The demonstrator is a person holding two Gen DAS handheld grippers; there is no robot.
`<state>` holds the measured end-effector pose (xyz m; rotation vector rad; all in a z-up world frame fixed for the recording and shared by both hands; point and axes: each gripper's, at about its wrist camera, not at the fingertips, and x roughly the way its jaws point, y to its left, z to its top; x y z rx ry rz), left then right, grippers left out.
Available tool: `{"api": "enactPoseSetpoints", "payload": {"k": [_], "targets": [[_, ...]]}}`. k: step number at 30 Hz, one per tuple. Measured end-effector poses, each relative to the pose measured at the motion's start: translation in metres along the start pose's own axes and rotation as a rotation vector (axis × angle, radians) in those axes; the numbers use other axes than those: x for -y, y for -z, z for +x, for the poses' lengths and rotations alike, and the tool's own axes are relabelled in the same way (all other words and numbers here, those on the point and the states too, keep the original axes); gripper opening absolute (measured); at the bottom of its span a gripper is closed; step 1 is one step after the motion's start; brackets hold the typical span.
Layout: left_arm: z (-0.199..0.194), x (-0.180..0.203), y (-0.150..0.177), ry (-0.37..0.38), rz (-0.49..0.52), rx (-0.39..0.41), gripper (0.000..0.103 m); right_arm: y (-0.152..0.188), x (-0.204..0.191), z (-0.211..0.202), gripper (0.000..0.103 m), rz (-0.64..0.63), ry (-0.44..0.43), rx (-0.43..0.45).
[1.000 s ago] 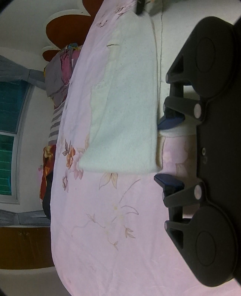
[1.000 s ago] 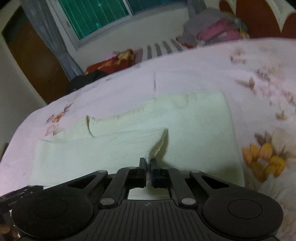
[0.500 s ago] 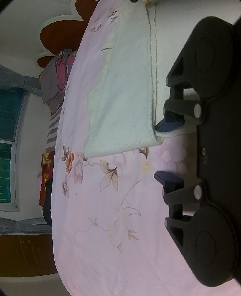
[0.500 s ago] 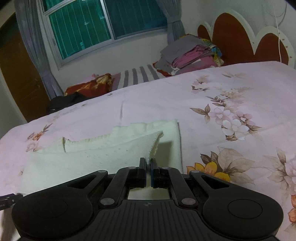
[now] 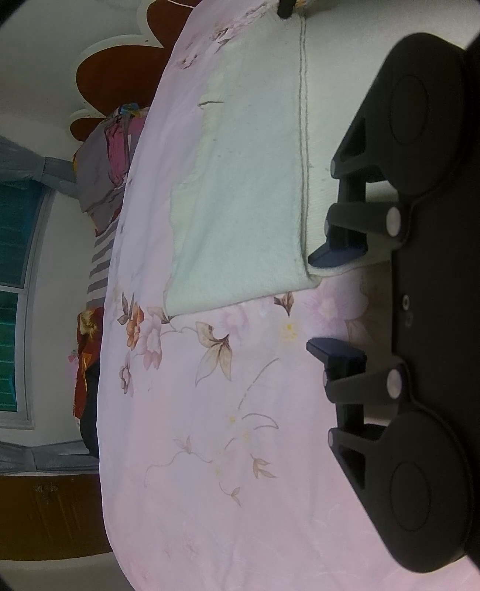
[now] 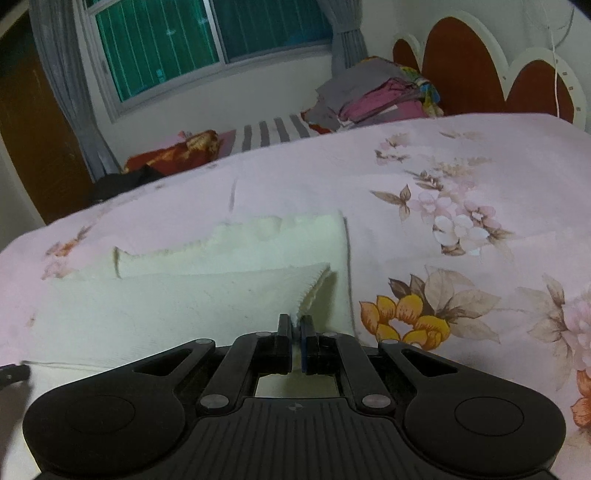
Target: Fold small clothes
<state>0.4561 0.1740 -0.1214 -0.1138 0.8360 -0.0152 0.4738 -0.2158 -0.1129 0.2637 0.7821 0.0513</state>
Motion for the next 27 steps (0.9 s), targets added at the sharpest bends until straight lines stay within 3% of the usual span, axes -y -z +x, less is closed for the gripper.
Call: {"api": "enactPoseSetpoints", "payload": {"k": [4, 5, 6, 7, 8, 9, 11, 13, 14, 16, 21, 23, 27], "targets": [[-0.005, -0.002, 0.0, 0.023, -0.002, 0.002, 0.04, 0.005, 0.005, 0.012, 0.003, -0.007, 0.006, -0.046], [-0.014, -0.004, 0.0, 0.026, -0.022, 0.029, 0.044, 0.005, 0.006, 0.011, 0.003, -0.017, 0.009, -0.046], [-0.025, -0.004, -0.001, 0.037, -0.023, 0.077, 0.053, 0.003, 0.007, 0.006, 0.01, -0.017, 0.022, -0.039], [-0.036, 0.0, -0.001, 0.042, 0.003, 0.128, 0.059, 0.001, 0.007, -0.001, 0.049, -0.016, 0.054, -0.013], [-0.042, 0.007, -0.003, 0.029, 0.037, 0.157, 0.064, 0.0, 0.006, -0.012, 0.073, -0.027, 0.097, 0.041], [-0.041, 0.017, -0.007, 0.028, 0.072, 0.16, 0.064, -0.001, 0.005, -0.024, 0.084, -0.048, 0.084, 0.108], [-0.028, 0.031, -0.013, 0.063, 0.101, 0.139, 0.063, -0.006, -0.004, -0.026, 0.072, -0.096, 0.022, 0.112], [-0.009, 0.043, -0.017, 0.102, 0.094, 0.104, 0.06, -0.007, -0.022, -0.014, 0.035, -0.163, -0.007, 0.064], [-0.001, 0.047, -0.017, 0.116, 0.087, 0.095, 0.057, -0.006, -0.033, -0.006, 0.031, -0.195, -0.018, 0.039], [0.011, 0.046, -0.013, 0.133, 0.058, 0.077, 0.057, -0.001, -0.041, 0.008, 0.028, -0.204, -0.04, 0.006], [0.004, 0.028, -0.016, 0.172, -0.001, 0.066, 0.059, 0.006, -0.026, 0.02, 0.028, -0.211, 0.029, -0.092], [0.006, 0.03, -0.033, 0.184, 0.011, 0.107, 0.062, -0.003, -0.029, 0.015, 0.028, -0.22, 0.034, -0.061], [0.045, 0.037, -0.074, 0.177, 0.034, 0.107, 0.062, -0.024, -0.051, 0.033, 0.028, -0.198, -0.061, -0.035]]}}
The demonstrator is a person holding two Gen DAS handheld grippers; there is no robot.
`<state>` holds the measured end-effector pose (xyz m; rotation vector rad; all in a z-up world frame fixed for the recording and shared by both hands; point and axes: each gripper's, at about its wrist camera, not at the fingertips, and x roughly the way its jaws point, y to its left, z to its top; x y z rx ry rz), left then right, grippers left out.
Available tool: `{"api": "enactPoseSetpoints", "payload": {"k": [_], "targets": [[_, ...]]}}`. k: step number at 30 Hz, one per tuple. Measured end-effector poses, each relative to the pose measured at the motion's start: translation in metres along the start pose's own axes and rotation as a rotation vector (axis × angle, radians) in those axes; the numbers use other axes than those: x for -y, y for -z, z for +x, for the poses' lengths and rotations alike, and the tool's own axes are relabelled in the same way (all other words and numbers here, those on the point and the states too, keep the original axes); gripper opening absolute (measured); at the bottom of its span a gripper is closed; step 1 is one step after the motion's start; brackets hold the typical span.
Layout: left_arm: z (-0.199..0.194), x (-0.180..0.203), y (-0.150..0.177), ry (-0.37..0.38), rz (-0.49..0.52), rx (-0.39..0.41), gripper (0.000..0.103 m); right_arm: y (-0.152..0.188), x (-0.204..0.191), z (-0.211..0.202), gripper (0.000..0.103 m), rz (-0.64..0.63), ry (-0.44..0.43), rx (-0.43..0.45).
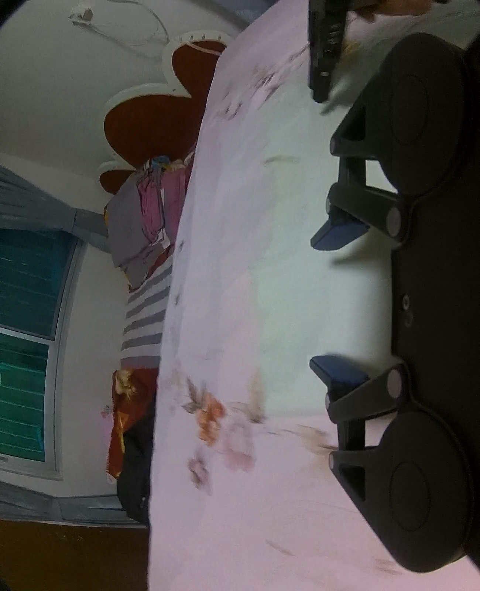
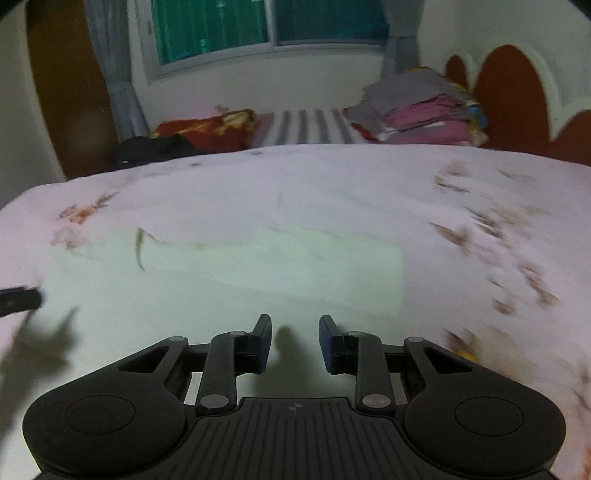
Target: Fold small clothes
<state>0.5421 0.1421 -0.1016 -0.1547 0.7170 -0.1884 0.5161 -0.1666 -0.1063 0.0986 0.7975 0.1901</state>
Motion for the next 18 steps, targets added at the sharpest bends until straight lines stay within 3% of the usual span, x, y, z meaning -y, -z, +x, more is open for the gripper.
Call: {"api": "enactPoseSetpoints", "payload": {"k": [2, 3, 4, 7, 10, 11, 14, 18], "targets": [[0.029, -0.011, -0.007, 0.002, -0.017, -0.057, 0.062, -0.009, -0.016, 0.018, 0.028, -0.025, -0.056, -0.005], [0.04, -0.019, -0.006, -0.016, -0.025, -0.084, 0.057, -0.01, -0.022, 0.029, 0.028, -0.029, -0.072, -0.026], [0.044, -0.029, -0.004, -0.008, -0.034, -0.068, 0.057, -0.009, -0.023, 0.042, 0.028, -0.035, -0.05, -0.061], [0.033, -0.039, -0.008, -0.012, -0.047, -0.058, 0.059, -0.009, -0.006, 0.047, 0.028, -0.01, 0.055, -0.034], [0.023, -0.019, -0.009, -0.016, -0.001, -0.006, 0.074, -0.011, -0.008, 0.038, 0.028, 0.008, 0.109, -0.008], [0.026, -0.009, -0.011, -0.007, 0.01, -0.002, 0.078, -0.014, -0.011, 0.037, 0.028, 0.036, 0.082, 0.012], [0.045, 0.021, -0.014, -0.002, 0.086, -0.026, 0.078, -0.026, -0.039, 0.048, 0.028, 0.015, 0.007, 0.029], [0.066, 0.023, -0.007, -0.022, 0.079, -0.073, 0.078, -0.028, -0.071, 0.073, 0.028, -0.047, -0.049, -0.014]]}}
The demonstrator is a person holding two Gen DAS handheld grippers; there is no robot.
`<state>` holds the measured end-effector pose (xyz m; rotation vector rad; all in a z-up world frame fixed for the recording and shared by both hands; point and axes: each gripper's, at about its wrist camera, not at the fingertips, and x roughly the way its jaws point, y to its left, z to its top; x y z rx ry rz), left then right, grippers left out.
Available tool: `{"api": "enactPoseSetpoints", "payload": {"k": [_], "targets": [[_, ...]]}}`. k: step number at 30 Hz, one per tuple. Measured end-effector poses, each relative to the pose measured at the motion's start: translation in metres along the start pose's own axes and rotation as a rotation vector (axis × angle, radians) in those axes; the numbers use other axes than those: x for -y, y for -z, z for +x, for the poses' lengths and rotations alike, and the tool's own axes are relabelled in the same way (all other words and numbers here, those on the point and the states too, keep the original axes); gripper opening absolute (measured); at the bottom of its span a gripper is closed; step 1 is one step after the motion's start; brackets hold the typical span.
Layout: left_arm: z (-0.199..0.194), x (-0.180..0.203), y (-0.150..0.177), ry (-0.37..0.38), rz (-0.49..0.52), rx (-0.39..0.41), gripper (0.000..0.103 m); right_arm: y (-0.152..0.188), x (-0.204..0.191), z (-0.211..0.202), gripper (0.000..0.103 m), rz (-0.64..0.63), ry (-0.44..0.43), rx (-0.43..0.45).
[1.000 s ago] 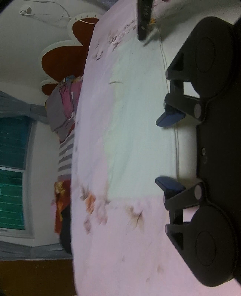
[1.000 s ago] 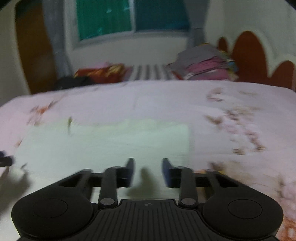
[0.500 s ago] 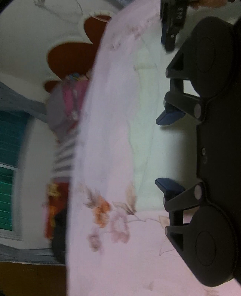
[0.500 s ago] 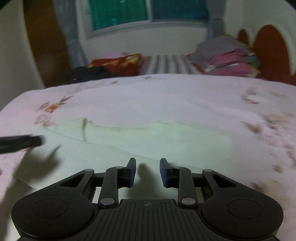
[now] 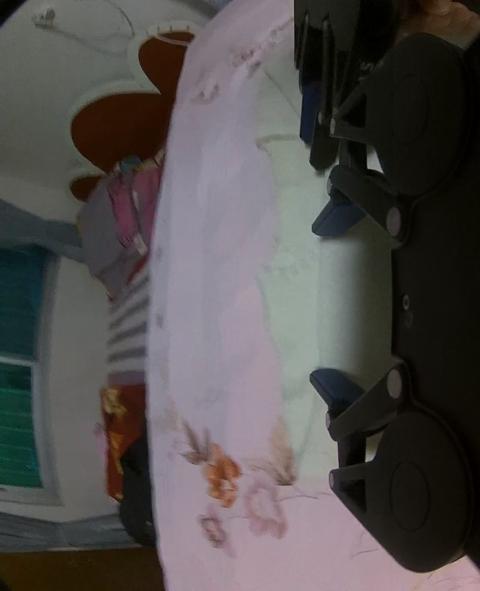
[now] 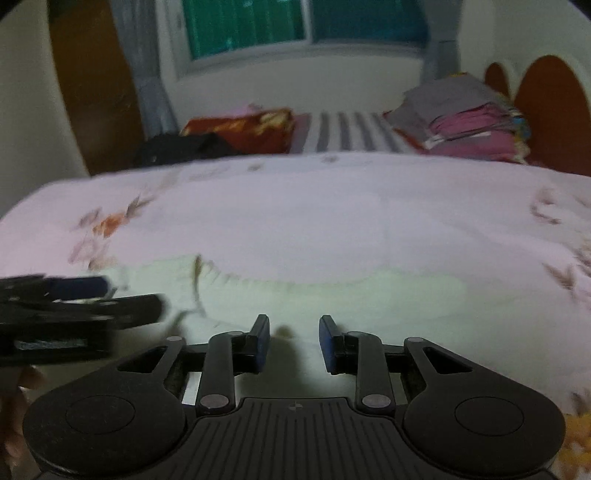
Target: Fold small clothes
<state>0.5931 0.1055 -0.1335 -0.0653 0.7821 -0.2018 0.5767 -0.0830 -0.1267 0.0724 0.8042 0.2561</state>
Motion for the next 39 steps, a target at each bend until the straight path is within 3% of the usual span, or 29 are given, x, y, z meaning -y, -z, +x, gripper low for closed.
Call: {"api": "enactPoseSetpoints", "payload": {"k": [11, 13, 15, 17, 19, 20, 22, 25, 28, 33, 35, 39], "targets": [[-0.01, 0.006, 0.01, -0.033, 0.054, 0.015, 0.078, 0.013, -0.006, 0.012, 0.028, -0.1, 0.03, 0.021], [-0.015, 0.0, 0.008, -0.079, 0.077, 0.017, 0.078, 0.013, -0.003, 0.01, 0.028, -0.105, 0.032, 0.022], [-0.022, -0.013, 0.012, -0.136, 0.081, 0.025, 0.082, 0.015, 0.009, -0.001, 0.028, -0.106, 0.11, 0.044], [-0.025, -0.028, 0.019, -0.117, 0.048, 0.02, 0.082, 0.02, 0.037, -0.011, 0.028, -0.046, 0.206, 0.043], [-0.028, -0.026, 0.018, -0.129, 0.049, 0.021, 0.082, 0.028, 0.064, -0.015, 0.028, 0.031, 0.195, 0.027], [-0.032, -0.022, 0.016, -0.147, 0.049, 0.02, 0.076, 0.029, 0.067, -0.016, 0.028, 0.031, 0.183, 0.033], [-0.049, -0.008, 0.015, -0.137, 0.04, 0.068, 0.078, 0.025, 0.063, -0.023, 0.028, 0.027, 0.207, 0.042], [-0.065, 0.021, 0.026, -0.066, 0.021, 0.093, 0.08, 0.027, 0.044, -0.047, 0.028, 0.057, 0.115, 0.106], [-0.065, 0.05, 0.044, -0.056, 0.049, 0.061, 0.079, 0.04, 0.013, -0.053, 0.028, 0.018, 0.005, 0.073], [-0.074, 0.042, 0.066, -0.063, 0.032, 0.053, 0.079, 0.064, 0.001, -0.056, 0.028, -0.004, -0.058, 0.04], [-0.083, 0.029, 0.071, -0.087, 0.037, 0.048, 0.079, 0.069, 0.019, -0.065, 0.028, 0.015, -0.011, 0.05], [-0.09, 0.013, 0.077, -0.11, 0.008, 0.037, 0.081, 0.077, 0.08, -0.087, 0.028, 0.114, 0.197, 0.051]]}}
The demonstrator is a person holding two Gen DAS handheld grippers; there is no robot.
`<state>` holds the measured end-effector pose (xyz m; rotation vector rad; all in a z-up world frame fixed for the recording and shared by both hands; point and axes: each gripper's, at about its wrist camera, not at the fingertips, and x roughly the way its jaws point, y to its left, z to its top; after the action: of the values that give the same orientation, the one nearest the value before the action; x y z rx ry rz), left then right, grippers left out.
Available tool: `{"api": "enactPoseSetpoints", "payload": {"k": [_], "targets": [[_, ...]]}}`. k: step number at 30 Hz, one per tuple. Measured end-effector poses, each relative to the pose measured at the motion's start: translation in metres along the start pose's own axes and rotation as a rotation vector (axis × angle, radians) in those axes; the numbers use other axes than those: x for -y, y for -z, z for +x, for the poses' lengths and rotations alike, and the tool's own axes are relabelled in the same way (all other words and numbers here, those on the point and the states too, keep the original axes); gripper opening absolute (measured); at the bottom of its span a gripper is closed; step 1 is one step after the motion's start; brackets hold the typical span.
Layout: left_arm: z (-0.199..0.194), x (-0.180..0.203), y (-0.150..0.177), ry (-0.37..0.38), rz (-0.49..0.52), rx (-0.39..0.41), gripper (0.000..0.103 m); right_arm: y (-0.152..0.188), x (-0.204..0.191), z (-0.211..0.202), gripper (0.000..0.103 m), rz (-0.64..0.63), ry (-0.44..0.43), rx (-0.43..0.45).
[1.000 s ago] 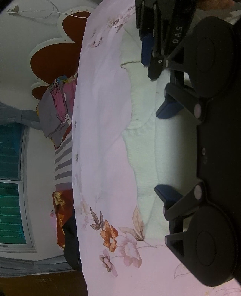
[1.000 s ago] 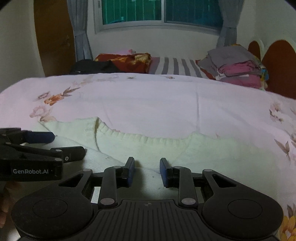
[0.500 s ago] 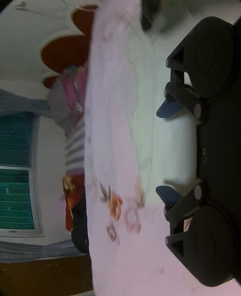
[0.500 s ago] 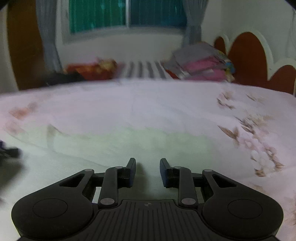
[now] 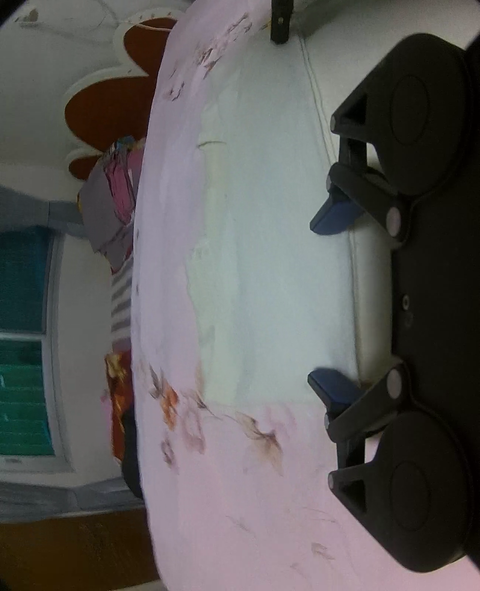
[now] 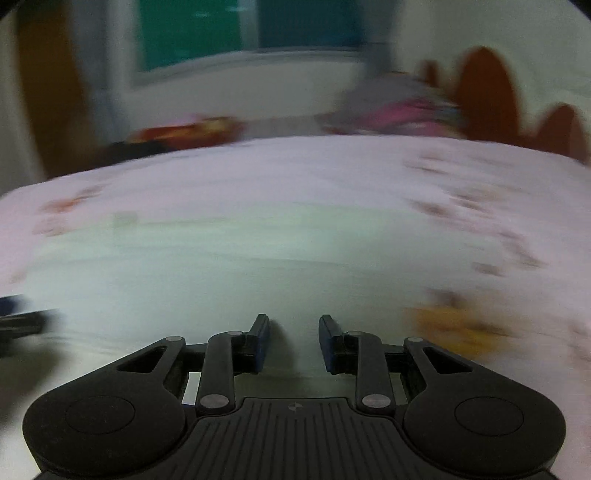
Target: Fold small clothes
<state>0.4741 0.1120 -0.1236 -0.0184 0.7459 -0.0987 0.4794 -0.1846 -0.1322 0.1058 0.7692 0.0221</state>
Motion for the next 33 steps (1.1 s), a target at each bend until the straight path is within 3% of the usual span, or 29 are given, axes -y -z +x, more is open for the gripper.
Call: {"api": "enactPoseSetpoints", "payload": {"k": [3, 11, 15, 17, 19, 30, 31, 33], "targets": [[0.0, 0.004, -0.001, -0.021, -0.001, 0.002, 0.08, 0.0, 0.022, -0.004, 0.028, 0.097, -0.032, -0.008], [-0.009, 0.004, -0.004, -0.029, 0.016, -0.011, 0.077, 0.0, 0.011, -0.011, 0.028, 0.047, 0.004, -0.008], [-0.014, 0.011, -0.006, -0.034, 0.029, -0.001, 0.077, -0.005, 0.014, -0.023, 0.028, 0.064, -0.012, 0.042], [-0.005, 0.013, 0.0, -0.043, 0.046, -0.031, 0.079, -0.005, 0.01, -0.021, 0.028, 0.05, -0.021, 0.028], [-0.004, 0.013, 0.004, -0.044, 0.053, -0.016, 0.08, 0.0, 0.007, -0.008, 0.028, 0.03, -0.001, -0.052], [-0.009, 0.007, 0.012, -0.017, 0.077, 0.009, 0.081, 0.008, -0.009, -0.005, 0.028, -0.062, 0.057, -0.035], [-0.014, 0.004, 0.012, -0.016, 0.067, 0.017, 0.083, 0.006, -0.01, -0.007, 0.028, -0.066, 0.06, -0.035], [-0.027, -0.002, 0.016, -0.021, 0.056, 0.046, 0.099, 0.0, -0.008, -0.02, 0.028, -0.036, 0.042, -0.001]]}}
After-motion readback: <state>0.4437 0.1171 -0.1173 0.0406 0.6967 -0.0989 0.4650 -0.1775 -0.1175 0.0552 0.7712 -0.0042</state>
